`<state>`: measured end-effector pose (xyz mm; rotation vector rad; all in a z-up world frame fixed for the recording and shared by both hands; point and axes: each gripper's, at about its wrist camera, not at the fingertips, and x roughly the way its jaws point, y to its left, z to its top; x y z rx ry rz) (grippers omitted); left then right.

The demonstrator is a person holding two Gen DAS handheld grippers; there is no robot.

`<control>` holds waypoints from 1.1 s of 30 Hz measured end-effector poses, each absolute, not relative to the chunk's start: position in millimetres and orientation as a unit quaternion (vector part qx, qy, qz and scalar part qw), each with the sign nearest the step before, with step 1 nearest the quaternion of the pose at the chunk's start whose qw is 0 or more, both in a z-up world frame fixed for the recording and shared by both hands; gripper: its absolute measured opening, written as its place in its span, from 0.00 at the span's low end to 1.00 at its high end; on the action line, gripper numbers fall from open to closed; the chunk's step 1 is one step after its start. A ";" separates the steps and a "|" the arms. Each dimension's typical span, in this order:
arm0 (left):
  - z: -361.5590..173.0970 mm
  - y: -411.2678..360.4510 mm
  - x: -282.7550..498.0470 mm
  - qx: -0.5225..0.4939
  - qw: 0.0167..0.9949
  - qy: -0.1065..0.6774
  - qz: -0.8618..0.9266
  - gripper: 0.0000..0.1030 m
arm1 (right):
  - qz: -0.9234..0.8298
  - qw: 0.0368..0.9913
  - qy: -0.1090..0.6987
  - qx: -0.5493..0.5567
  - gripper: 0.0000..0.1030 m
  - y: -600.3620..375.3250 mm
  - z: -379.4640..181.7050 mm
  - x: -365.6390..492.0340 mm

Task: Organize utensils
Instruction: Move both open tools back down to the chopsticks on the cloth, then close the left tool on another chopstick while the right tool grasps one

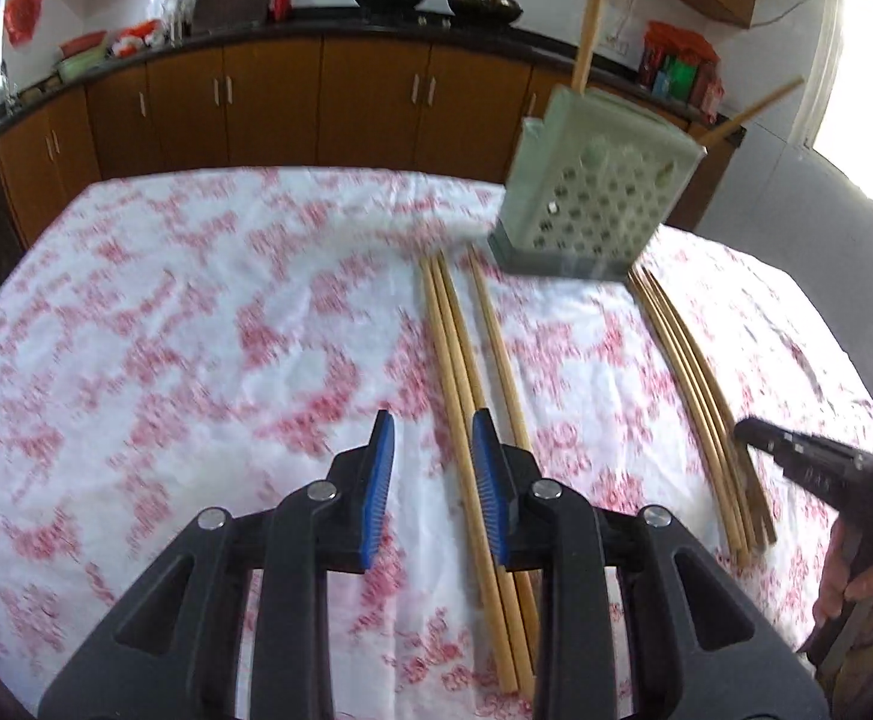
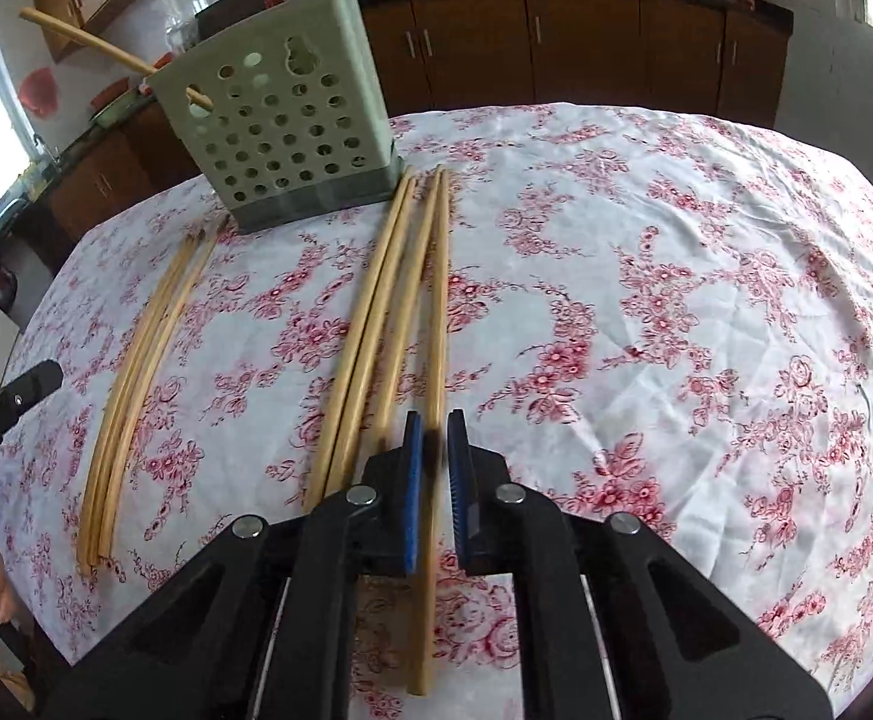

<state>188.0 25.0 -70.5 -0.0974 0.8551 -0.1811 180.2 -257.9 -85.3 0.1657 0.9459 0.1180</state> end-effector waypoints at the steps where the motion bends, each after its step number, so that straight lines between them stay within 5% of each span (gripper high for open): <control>1: -72.3 23.7 189.1 -0.049 0.903 0.418 -0.090 0.26 | 0.049 0.887 0.452 0.077 0.09 -259.4 -85.3 179.7; 33: -98.9 26.7 215.8 0.002 0.893 0.447 -0.042 0.08 | 0.024 0.896 0.440 0.057 0.08 -269.6 -88.0 183.0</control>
